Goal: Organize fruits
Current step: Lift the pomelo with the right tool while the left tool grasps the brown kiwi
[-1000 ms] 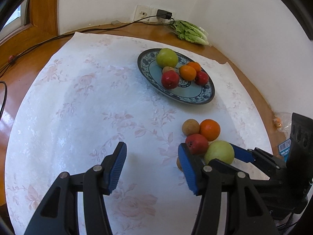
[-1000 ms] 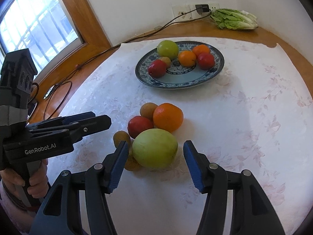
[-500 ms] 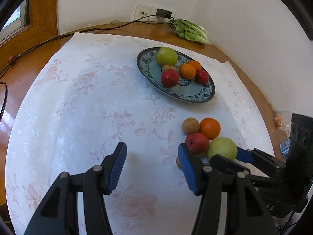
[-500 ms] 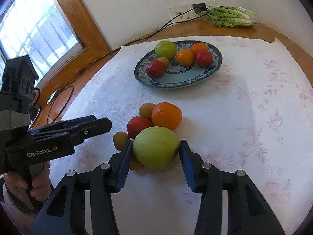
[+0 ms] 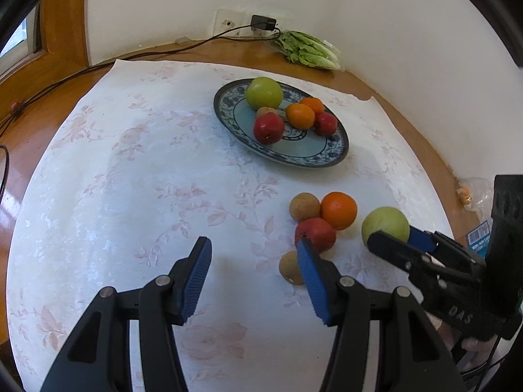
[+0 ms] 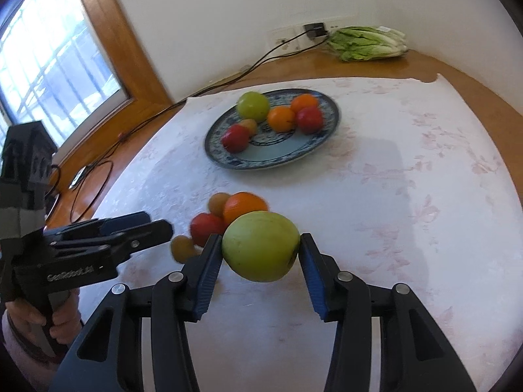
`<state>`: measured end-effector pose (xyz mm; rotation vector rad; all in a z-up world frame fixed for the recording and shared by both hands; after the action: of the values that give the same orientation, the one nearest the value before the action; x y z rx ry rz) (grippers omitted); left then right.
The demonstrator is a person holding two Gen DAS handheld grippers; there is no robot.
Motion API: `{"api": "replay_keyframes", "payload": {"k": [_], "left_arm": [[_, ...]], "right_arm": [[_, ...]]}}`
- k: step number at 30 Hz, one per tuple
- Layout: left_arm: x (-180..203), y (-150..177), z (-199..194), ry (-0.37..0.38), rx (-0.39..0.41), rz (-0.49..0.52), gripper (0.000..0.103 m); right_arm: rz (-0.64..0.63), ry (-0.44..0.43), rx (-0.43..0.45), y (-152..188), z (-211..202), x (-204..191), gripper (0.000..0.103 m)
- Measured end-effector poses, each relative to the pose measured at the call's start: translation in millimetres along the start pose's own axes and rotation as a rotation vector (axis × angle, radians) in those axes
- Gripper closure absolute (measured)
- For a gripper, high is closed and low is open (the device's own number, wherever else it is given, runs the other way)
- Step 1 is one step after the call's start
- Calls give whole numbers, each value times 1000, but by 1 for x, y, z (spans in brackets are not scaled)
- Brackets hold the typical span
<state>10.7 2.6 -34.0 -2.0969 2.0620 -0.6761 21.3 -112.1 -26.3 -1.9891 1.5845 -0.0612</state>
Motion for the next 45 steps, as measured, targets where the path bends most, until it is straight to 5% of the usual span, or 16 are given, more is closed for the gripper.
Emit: {"api": "replay_keyframes", "payload": {"k": [19,25,45], "left_arm": [[24,12,9,-17,8,81,46],[19,13,15,7,-13,59,68],[27,9,21,-26,8,103,68]], "right_arm": [[54,99,15,5,2,30,54],[59,91,18,5,2,30,54],[61,66,8,6,6,29,54]]}}
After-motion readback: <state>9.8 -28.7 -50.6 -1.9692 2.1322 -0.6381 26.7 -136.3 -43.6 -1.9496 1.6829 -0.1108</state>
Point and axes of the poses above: each gripper's, at about its wrist camera, not at the fingertips, and z roughly the way its jaws point, x to its right, y to its underside, the point moved 7 cm from there along z, roughly the way its jaws point, and after that the axes turned 10 degrees about -x, right-handed, at the moved point
